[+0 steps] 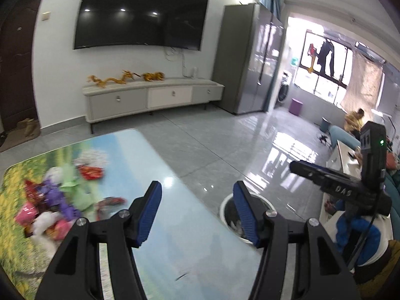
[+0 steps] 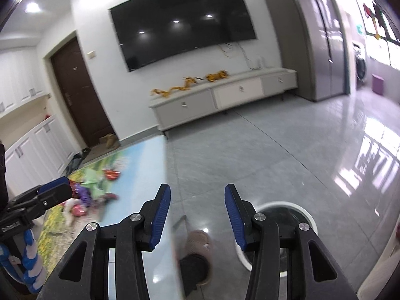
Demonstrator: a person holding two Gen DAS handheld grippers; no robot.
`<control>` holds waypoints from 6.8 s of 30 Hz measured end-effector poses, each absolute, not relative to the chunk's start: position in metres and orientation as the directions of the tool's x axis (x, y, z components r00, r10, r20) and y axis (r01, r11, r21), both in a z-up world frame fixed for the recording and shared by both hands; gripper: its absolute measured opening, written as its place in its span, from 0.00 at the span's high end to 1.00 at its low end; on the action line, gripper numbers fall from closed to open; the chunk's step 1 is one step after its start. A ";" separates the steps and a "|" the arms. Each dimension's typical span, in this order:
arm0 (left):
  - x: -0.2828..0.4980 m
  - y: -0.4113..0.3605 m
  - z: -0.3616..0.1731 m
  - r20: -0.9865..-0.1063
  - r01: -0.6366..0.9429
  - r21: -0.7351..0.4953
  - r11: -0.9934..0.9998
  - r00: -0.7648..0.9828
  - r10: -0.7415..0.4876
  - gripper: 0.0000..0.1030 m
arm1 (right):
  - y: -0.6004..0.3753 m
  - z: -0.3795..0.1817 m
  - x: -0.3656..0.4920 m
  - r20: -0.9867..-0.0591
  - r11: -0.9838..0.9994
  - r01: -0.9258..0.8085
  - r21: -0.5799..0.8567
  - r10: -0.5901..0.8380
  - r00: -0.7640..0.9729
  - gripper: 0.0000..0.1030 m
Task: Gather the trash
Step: 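Move both tools back over the trash on the table, then grasp the white tissue with the left tool, then grasp the red wrapper with the right tool while the left tool holds the tissue, then carry the tissue and red wrapper over the trash bin, then open both tools to drop the items into the bin, then move both tools back over the trash on the table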
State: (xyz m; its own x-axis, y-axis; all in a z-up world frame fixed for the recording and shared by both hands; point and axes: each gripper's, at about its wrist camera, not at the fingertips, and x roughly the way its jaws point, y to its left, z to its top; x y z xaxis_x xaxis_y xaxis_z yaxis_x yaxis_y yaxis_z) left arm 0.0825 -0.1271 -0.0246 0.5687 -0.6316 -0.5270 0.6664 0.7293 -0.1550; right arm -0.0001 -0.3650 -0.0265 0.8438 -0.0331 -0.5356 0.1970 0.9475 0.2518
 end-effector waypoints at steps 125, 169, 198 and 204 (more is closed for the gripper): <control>0.132 -0.337 -0.100 -0.752 0.800 -0.211 0.562 0.234 -0.615 0.85 | -0.500 -0.160 0.014 -0.689 0.874 0.384 0.296 -0.083 0.720 0.92; 0.091 -0.129 -0.009 -0.496 0.538 0.006 0.843 0.733 -0.464 0.41 | -0.378 -0.040 0.013 -0.555 0.952 0.223 0.210 -0.072 0.829 0.57; 0.048 0.134 -0.053 -0.516 0.064 -0.122 0.990 0.848 -0.119 0.41 | -0.223 -0.004 0.033 -0.509 0.976 -0.168 0.141 0.217 0.833 0.53; 0.062 0.125 -0.063 -0.543 0.140 -0.126 0.982 0.819 -0.186 0.42 | -0.204 -0.011 0.047 -0.541 0.967 -0.210 0.144 0.255 0.801 0.53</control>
